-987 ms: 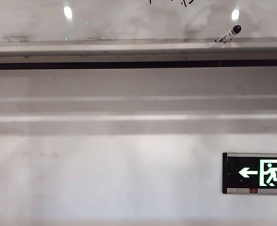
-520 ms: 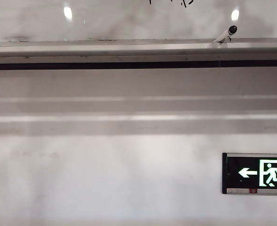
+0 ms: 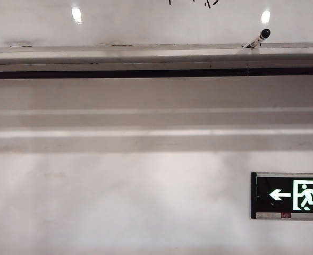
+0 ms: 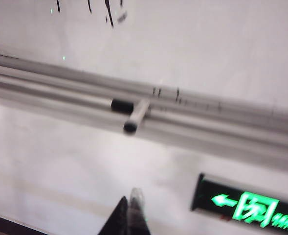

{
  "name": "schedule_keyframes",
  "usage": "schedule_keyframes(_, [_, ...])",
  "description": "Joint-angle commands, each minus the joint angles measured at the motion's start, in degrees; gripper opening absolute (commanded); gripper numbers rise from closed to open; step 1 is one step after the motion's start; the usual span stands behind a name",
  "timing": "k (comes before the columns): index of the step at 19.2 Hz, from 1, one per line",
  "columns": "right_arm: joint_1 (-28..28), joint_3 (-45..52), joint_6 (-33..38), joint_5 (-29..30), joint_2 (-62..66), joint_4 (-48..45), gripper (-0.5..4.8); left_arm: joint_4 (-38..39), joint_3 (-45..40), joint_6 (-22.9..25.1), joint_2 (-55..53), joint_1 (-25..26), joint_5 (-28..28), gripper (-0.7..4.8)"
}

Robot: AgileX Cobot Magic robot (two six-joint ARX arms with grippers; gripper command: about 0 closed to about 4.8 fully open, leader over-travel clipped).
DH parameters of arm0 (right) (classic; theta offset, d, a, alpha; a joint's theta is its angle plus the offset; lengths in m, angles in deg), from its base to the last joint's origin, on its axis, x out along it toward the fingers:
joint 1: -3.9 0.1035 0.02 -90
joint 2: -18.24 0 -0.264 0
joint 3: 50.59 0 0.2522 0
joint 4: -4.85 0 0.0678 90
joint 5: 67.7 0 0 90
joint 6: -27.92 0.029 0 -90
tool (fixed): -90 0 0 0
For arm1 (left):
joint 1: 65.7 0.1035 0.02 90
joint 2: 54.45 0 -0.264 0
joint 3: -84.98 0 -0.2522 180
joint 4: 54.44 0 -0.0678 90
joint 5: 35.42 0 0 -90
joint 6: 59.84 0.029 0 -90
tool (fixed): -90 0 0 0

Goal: Take a marker from the whiteboard tray, write "Hi!" on the whiteboard, and then put the marker back vertically into the whiteboard tray.

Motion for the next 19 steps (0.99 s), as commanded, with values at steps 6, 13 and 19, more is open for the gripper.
schedule_keyframes(6, [-0.04, 12.7, 4.11, -5.6, -14.29, 0.5, 0.34, -1.97, -21.9, -1.31, 21.81, 0.0, -9.18, -0.06])
schedule_keyframes(13, [-0.04, 13.73, 4.11, -5.6, -16.11, 4.07, 0.34, -1.6, -33.46, -1.7, 30.58, 0.0, -5.46, -0.06])
schedule_keyframes(19, [-0.04, 13.73, 4.11, -5.57, -16.11, 4.79, 0.34, -6.47, -39.5, -3.3, 30.58, 0.0, -4.87, -0.06])
